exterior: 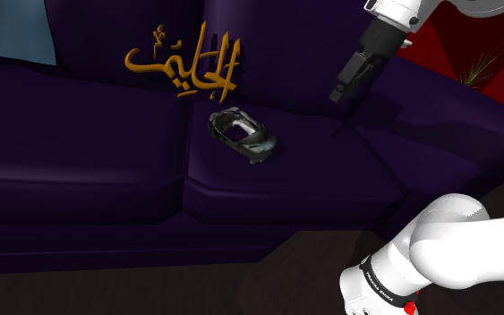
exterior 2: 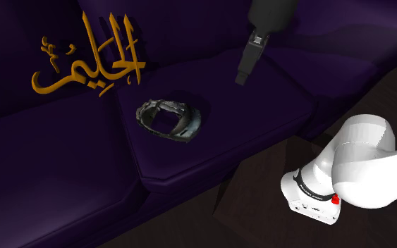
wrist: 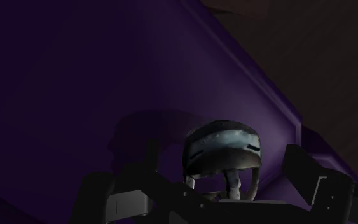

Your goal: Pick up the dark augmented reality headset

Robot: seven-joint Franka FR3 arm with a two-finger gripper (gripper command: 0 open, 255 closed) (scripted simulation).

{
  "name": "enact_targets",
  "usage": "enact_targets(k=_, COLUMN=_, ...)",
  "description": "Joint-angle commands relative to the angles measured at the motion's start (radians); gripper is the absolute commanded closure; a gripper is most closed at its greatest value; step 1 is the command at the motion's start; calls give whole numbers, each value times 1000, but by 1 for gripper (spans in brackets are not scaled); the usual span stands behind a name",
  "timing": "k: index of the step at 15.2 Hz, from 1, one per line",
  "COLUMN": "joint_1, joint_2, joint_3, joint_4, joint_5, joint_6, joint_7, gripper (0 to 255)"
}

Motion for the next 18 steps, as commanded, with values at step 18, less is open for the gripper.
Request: enact_targets(k=18, joint_1=55, joint_2=536, joint_3=171, joint_4=199, joint_5=-15, joint_6=380, joint_7=115, gripper=0)
